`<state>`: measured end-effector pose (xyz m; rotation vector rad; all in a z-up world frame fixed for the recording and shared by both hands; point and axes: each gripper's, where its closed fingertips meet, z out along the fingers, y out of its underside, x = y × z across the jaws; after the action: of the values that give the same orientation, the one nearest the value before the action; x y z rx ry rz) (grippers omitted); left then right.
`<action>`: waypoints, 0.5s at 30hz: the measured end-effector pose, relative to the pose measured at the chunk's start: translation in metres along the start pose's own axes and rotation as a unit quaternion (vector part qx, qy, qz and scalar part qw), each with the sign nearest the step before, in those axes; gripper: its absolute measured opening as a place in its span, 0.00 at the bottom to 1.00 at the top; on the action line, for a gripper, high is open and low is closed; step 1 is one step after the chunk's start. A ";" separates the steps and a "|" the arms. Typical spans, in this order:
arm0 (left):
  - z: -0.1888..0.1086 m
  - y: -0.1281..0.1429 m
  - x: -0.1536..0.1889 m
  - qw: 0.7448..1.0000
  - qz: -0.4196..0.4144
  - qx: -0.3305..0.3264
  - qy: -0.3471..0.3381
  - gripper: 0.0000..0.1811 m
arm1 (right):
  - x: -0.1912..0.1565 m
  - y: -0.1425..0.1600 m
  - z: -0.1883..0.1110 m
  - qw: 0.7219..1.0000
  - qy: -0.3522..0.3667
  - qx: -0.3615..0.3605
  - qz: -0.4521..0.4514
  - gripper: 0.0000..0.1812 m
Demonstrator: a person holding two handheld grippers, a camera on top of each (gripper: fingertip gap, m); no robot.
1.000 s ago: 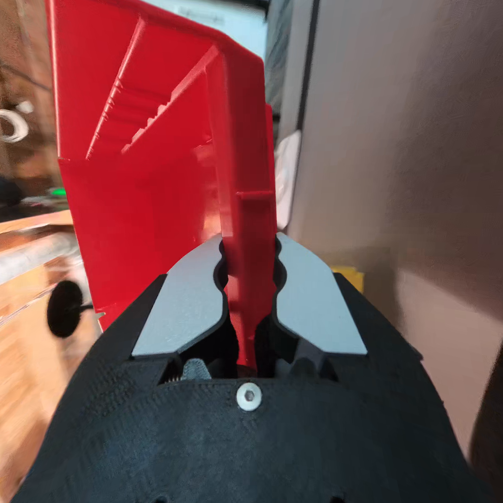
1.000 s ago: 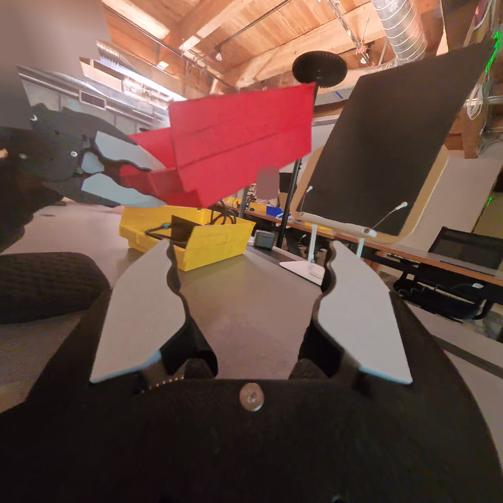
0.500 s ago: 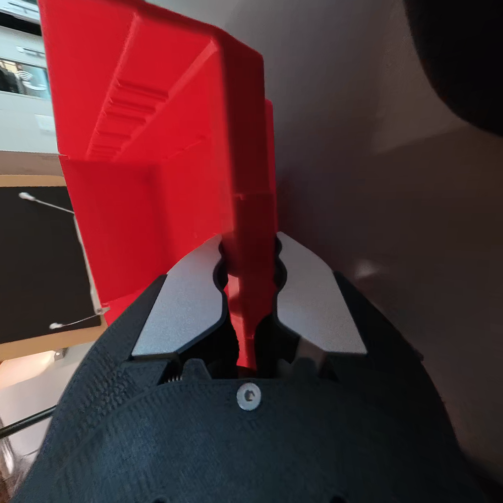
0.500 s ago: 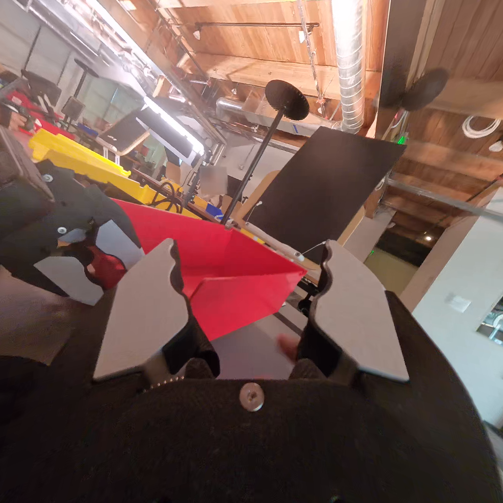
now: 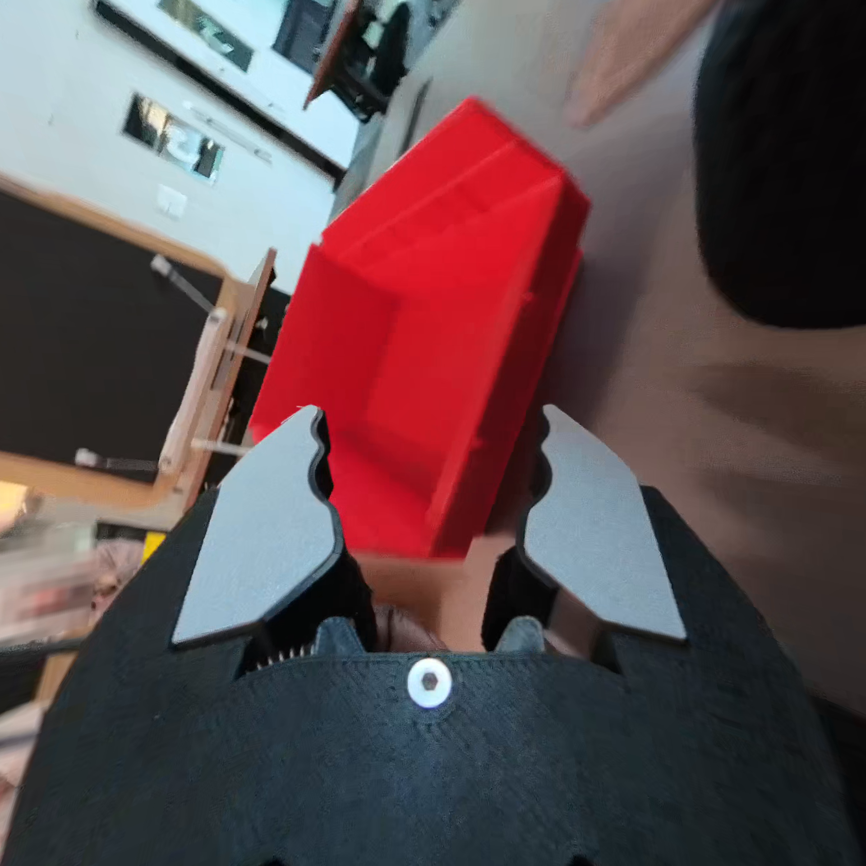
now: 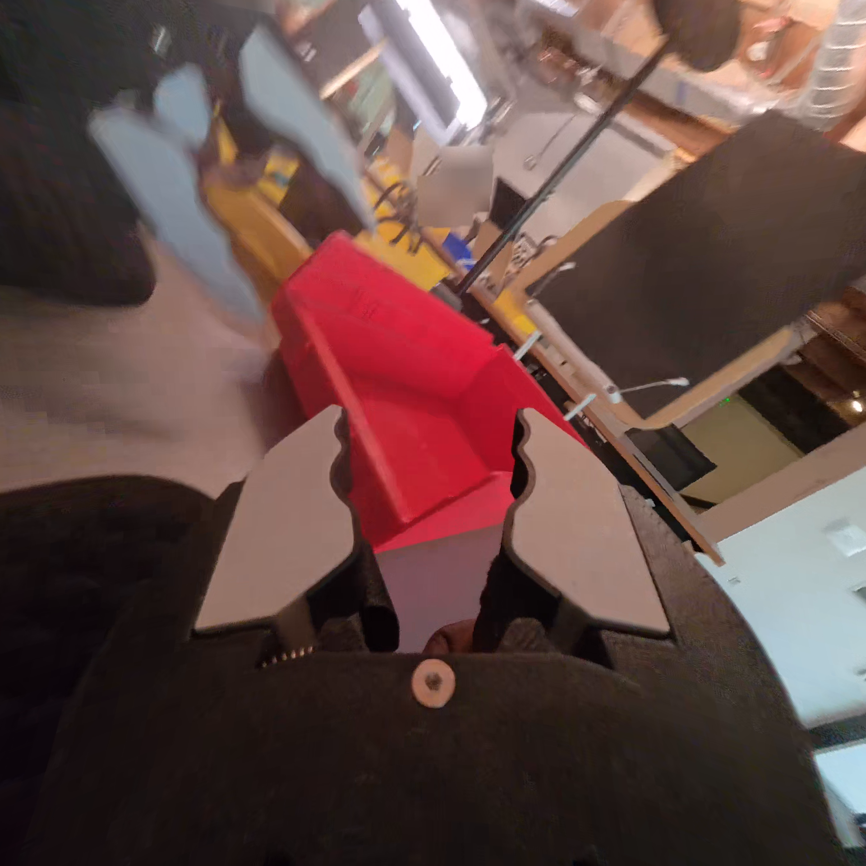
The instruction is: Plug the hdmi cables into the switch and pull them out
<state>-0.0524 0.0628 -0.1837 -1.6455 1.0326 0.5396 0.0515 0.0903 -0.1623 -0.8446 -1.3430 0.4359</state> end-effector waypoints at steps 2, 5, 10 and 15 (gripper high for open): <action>-0.021 0.040 -0.019 0.998 -0.034 -0.040 -0.031 0.45 | -0.024 0.005 0.014 0.997 -0.033 -0.043 -0.060 0.37; -0.047 0.121 -0.039 0.987 -0.048 -0.145 -0.058 0.45 | -0.050 0.026 0.038 0.979 -0.080 -0.147 -0.115 0.39; -0.062 0.213 -0.056 0.962 -0.054 -0.265 -0.040 0.43 | -0.060 0.053 0.066 0.942 -0.117 -0.279 -0.143 0.37; -0.059 0.252 -0.064 0.948 -0.037 -0.317 -0.010 0.24 | -0.039 0.091 0.068 0.907 -0.104 -0.382 -0.141 0.20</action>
<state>-0.3061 0.0167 -0.2504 -2.2223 0.8184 0.9004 -0.0054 0.1398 -0.2556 -1.2343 -1.8422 -0.2727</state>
